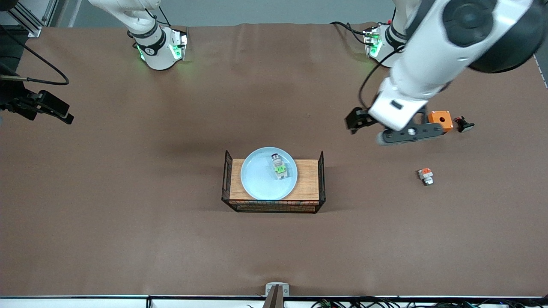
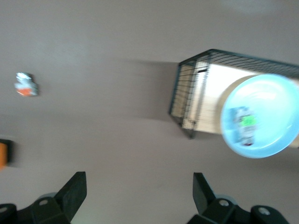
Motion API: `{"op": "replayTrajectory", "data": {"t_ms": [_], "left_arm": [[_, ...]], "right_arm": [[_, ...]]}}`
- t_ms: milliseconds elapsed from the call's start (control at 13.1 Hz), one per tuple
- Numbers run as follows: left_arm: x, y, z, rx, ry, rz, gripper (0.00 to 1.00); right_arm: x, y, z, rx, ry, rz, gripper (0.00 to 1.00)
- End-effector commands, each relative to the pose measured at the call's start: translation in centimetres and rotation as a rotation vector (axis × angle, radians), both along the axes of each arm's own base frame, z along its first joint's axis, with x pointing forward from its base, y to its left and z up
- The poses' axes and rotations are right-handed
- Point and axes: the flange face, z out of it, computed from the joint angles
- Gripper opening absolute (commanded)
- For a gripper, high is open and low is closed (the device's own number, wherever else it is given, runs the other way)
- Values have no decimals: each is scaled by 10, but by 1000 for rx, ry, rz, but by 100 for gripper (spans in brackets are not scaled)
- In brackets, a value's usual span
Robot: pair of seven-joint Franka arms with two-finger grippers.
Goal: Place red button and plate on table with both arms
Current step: 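Reach the left gripper over the blue plate in the basket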
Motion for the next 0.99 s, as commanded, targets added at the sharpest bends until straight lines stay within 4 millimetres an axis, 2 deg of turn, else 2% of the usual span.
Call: {"op": "replayTrajectory", "data": {"t_ms": [0, 229, 382, 458, 687, 916], "left_arm": [[2, -55, -21, -52, -12, 94, 100], [3, -116, -66, -74, -15, 106, 99], [5, -148, -101, -60, -51, 85, 99], [5, -158, -111, -54, -82, 81, 99], [8, -178, -168, 1, -119, 68, 94], [6, -192, -196, 34, -161, 45, 90]], "right_arm": [[2, 0, 3, 3, -4, 10, 100], [2, -1, 4, 1, -6, 9, 100], [2, -1, 4, -1, -6, 8, 100], [2, -1, 4, -1, -6, 8, 100], [2, -1, 4, -1, -6, 8, 100], [2, -1, 4, -1, -6, 8, 100]]}}
